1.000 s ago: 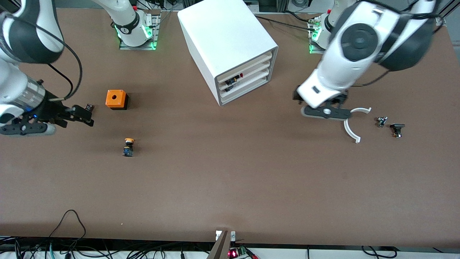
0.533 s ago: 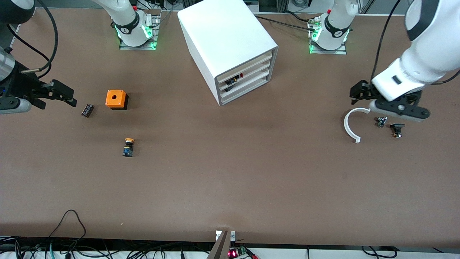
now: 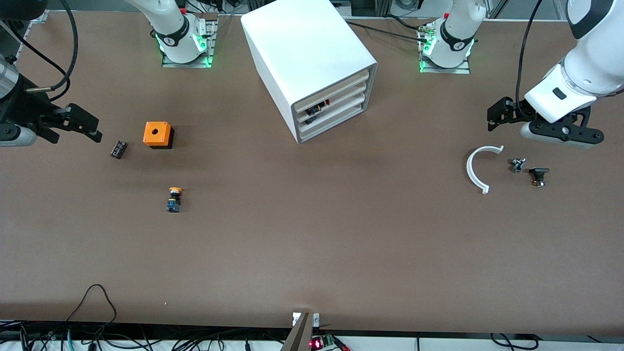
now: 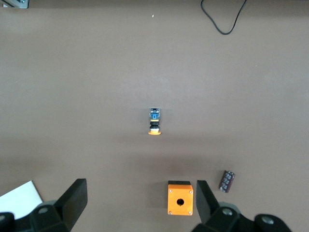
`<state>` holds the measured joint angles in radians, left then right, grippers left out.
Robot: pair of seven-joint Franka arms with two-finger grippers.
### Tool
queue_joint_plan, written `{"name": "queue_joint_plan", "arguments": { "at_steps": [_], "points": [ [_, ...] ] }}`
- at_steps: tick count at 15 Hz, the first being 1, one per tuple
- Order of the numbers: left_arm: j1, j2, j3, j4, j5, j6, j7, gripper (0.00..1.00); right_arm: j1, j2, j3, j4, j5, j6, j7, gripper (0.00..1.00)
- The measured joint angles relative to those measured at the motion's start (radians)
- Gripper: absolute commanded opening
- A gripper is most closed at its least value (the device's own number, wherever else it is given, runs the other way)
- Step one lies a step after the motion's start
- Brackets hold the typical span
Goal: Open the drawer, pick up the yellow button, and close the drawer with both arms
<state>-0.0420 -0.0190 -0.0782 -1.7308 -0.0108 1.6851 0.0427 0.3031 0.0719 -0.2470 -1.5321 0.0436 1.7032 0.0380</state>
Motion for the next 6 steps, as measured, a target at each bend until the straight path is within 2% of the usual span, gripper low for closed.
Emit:
{"name": "queue_joint_plan", "arguments": {
  "at_steps": [6],
  "points": [
    [-0.002,-0.001,0.0,0.002,0.0,-0.004,-0.001,1.0,0.004,-0.023,0.017,-0.017,-0.021,0.021,0.002,1.0]
  ]
}}
